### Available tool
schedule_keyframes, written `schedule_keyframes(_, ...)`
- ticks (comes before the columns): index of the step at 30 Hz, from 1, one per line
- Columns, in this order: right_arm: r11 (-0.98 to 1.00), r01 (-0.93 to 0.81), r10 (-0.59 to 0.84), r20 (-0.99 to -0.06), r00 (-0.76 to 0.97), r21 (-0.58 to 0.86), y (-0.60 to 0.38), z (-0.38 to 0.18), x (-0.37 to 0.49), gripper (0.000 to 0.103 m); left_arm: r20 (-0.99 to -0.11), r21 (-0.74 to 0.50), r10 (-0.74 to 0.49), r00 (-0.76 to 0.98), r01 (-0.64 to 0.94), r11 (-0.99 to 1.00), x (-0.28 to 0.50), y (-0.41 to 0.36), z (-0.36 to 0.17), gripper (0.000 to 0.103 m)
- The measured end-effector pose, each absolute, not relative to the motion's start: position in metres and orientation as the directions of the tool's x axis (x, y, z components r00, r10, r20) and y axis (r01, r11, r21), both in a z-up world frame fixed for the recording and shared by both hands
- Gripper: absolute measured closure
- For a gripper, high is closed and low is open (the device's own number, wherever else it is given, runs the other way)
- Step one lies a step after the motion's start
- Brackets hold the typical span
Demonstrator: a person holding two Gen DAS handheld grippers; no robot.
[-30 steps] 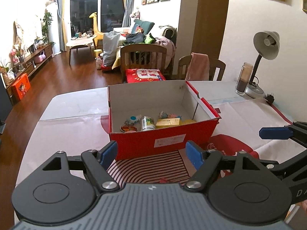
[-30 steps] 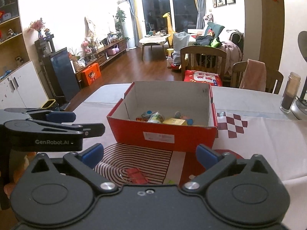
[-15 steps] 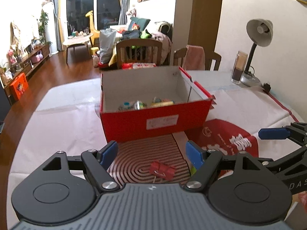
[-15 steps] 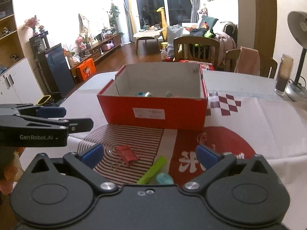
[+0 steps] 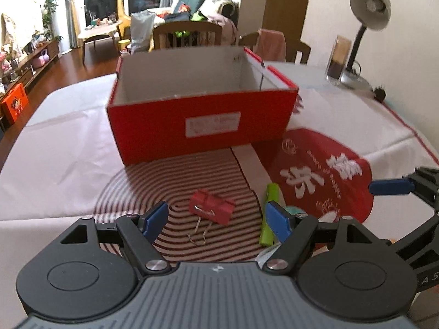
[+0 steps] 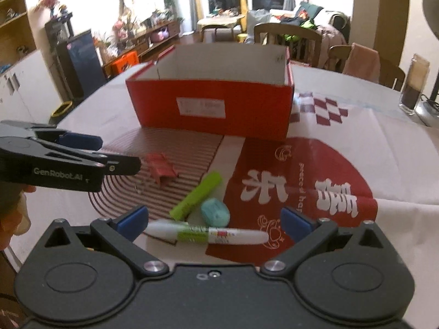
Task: Organize rigid objects
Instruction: 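Grasp the pink binder clip with the left tool while the right tool grasps the white glue marker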
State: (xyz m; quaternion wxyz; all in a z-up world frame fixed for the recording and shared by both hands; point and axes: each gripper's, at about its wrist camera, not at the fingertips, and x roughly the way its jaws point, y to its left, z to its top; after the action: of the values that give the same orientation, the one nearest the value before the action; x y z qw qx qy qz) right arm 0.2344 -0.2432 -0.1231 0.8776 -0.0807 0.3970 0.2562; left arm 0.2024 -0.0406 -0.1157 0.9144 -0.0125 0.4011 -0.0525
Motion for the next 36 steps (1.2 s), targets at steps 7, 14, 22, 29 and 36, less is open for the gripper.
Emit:
schedule_keyframes(7, 0.805, -0.593, 0.389, -0.782, 0.488, 0.031, -0.240, -0.144, 0.244, 0.005, -0.753, -0.030, -0.089, 0.652, 0.101, 0.994, 0.219, -0.046, -0.140, 0.025)
schedule_keyframes(14, 0.700, -0.713, 0.385, -0.814, 0.435, -0.050, -0.227, -0.161, 0.253, 0.019, -0.785, -0.022, -0.084, 0.614, 0.109, 0.994, 0.236, -0.046, -0.161, 0.025)
schedule_keyframes(22, 0.569, -0.821, 0.408, -0.854, 0.324, -0.039, -0.219, -0.174, 0.265, 0.026, -0.794, -0.045, -0.108, 0.598, 0.118, 0.992, 0.253, -0.043, -0.171, 0.025)
schedule_keyframes(29, 0.537, -0.843, 0.406, -0.872, 0.273, -0.015, -0.219, -0.175, 0.262, 0.041, -0.790, -0.028, -0.111, 0.603, 0.145, 0.989, 0.260, -0.044, -0.177, 0.025)
schedule_keyframes(36, 0.500, -0.866, 0.431, -0.873, 0.230, 0.019, -0.208, -0.171, 0.248, 0.053, -0.775, -0.009, -0.094, 0.626, 0.136, 0.991, 0.262, -0.041, -0.179, 0.025)
